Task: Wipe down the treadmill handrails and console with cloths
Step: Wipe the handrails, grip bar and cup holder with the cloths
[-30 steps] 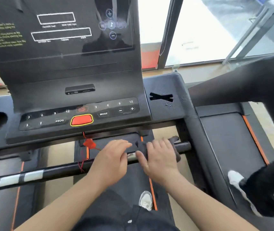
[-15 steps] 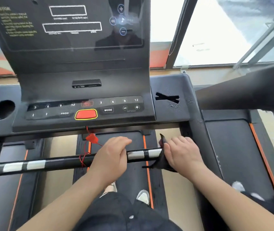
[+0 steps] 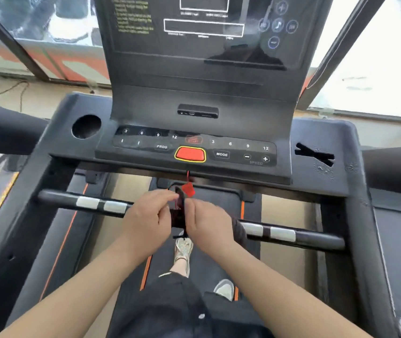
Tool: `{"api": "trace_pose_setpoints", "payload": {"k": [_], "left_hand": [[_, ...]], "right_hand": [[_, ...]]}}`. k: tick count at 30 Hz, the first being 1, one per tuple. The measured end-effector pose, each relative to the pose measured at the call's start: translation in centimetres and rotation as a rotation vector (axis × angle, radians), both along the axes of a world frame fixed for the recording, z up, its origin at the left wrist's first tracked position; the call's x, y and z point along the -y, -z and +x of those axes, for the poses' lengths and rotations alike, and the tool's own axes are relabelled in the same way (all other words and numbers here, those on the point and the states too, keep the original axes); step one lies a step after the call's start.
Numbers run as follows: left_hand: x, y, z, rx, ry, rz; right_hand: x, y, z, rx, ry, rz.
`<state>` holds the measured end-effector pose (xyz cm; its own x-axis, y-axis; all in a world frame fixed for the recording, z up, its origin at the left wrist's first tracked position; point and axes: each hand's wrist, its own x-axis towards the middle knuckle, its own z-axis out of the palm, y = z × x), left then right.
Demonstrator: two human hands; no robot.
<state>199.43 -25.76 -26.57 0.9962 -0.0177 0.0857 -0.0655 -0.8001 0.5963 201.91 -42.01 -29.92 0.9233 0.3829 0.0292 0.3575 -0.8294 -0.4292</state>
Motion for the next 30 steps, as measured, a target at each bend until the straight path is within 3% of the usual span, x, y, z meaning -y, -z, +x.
{"api": "trace_pose_setpoints", "payload": {"k": [6, 14, 17, 20, 22, 24, 28, 30], "left_hand": [[1.0, -0.2, -1.0, 0.027, -0.013, -0.043], [5.1, 1.1, -0.8, 0.057, 0.083, -0.107], [8.0, 0.9, -0.3, 0.059, 0.143, -0.132], [12.0, 0.0, 0.4, -0.058, 0.226, -0.134], [14.7, -1.1, 0.6, -0.25, 0.254, -0.142], [17.1, -2.3, 0.9, -0.448, 0.243, -0.286], [21.1, -4.8, 2.3, -0.594, 0.193, -0.675], [22.6, -6.1, 3.4, -0.558, 0.232, -0.69]], "right_hand": [[1.9, 2.0, -1.0, 0.159, -0.207, -0.38], [14.0, 1.5, -1.6, 0.266, 0.017, -0.377], [17.9, 0.2, -1.7, 0.205, 0.076, -0.374], [18.6, -1.0, -2.1, 0.062, 0.21, -0.122], [18.6, -2.6, -2.4, -0.031, 0.355, 0.151], [18.7, -4.2, -3.0, -0.1, 0.449, 0.407], [20.3, -6.7, -2.2, -0.109, 0.436, 0.558], [22.1, -7.7, -1.3, -0.086, 0.422, 0.559]]}}
